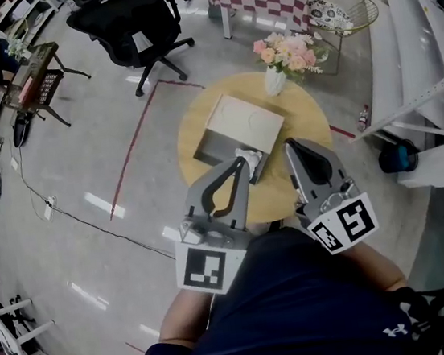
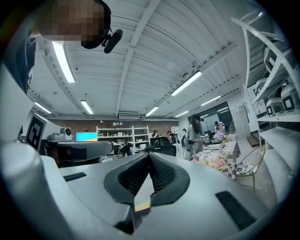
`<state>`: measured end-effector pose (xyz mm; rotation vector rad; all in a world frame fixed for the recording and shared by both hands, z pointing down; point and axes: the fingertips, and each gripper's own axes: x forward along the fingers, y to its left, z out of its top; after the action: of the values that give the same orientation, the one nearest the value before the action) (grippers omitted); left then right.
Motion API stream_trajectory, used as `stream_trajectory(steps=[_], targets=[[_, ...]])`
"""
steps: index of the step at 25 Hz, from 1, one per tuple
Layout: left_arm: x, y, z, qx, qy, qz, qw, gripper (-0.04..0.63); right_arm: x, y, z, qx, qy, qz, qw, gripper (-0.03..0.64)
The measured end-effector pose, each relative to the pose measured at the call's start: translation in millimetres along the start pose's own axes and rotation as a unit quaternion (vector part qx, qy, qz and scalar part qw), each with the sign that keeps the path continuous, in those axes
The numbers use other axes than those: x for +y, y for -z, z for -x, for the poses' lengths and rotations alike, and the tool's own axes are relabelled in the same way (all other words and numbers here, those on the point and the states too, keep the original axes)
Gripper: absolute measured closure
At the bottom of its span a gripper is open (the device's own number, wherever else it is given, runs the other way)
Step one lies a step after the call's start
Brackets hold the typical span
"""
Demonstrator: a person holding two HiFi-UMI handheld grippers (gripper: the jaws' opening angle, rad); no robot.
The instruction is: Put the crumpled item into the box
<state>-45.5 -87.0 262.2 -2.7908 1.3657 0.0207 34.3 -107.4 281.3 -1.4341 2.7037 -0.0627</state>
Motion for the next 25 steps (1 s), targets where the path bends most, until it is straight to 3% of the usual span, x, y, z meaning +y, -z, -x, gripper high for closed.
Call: stream_trajectory(steps=[25], targets=[[3,8,-3,0.008,-0.013,0.000,0.9999,0.578,-2,8,4,-0.006,-0.009,-0.026,1.000,0.612]])
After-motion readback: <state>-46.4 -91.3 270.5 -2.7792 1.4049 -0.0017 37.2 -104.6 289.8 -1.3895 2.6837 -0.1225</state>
